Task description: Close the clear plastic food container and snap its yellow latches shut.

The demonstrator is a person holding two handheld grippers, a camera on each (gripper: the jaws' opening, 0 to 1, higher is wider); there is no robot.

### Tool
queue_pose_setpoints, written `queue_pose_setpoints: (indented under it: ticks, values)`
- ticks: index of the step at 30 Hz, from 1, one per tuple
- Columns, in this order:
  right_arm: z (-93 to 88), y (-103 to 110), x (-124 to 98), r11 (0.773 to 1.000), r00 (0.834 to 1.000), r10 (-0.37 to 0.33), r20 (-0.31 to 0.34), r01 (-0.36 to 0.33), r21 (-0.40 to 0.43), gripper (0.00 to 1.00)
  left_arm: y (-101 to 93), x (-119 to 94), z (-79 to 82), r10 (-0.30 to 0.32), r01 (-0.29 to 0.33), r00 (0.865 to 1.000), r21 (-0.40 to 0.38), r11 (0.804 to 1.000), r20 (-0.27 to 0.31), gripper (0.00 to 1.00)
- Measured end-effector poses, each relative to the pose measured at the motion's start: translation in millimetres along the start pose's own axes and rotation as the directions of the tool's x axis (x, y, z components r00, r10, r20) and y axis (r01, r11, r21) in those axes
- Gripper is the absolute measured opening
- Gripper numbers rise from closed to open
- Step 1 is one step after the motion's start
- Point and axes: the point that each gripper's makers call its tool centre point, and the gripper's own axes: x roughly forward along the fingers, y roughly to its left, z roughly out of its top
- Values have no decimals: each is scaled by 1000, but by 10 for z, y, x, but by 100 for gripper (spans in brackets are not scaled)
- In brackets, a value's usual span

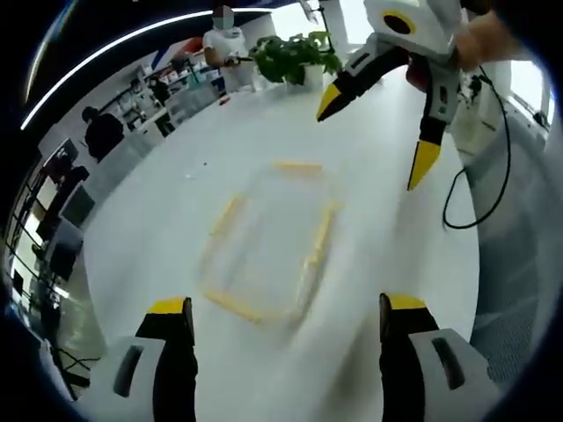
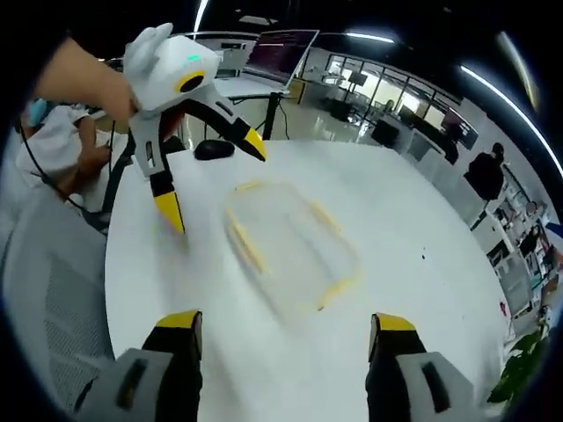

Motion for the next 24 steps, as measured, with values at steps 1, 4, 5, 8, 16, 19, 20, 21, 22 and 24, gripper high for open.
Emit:
queue_pose_setpoints:
  ticks: [1, 4, 5, 8, 16, 19, 20, 21, 22, 24]
  values:
    - [-7, 15, -17, 1000, 1000, -1, 4, 1, 8, 76, -18, -7, -5, 1, -1, 1000, -9, 1000, 2, 84]
    - [-19, 48, -51, 1000, 1000, -13, 20, 13, 21, 76, -78, -28, -21, 3, -3, 1000, -17, 1000, 6, 84]
    - [-17, 69, -70, 1000, 999, -17, 28, 16, 26, 76, -97, -39, -26, 6, -6, 1000, -22, 1000, 10, 84]
    - [-27, 92, -108, 998, 998, -33, 46, 31, 46, 76, -134, -77, -29, 18, -17, 1000, -34, 999, 24, 84]
    - [-89, 167, -222, 993, 994, -71, 77, 64, 96, 75, -213, -162, -117, 46, -42, 998, -83, 996, 45, 84]
    - [-130, 197, -268, 991, 993, -81, 83, 71, 115, 74, -257, -188, -139, 50, -44, 997, -117, 992, 55, 84]
    - [-143, 212, -293, 989, 992, -86, 89, 75, 125, 74, -267, -195, -140, 53, -45, 997, -122, 991, 58, 84]
    - [-156, 220, -306, 989, 992, -89, 92, 77, 129, 74, -288, -205, -144, 53, -45, 997, -128, 991, 61, 84]
    - [-169, 231, -320, 988, 991, -91, 93, 79, 133, 74, -301, -213, -144, 54, -45, 997, -131, 990, 64, 84]
    - [-199, 266, -351, 987, 991, -97, 97, 84, 138, 74, -327, -231, -147, 59, -50, 996, -129, 990, 68, 84]
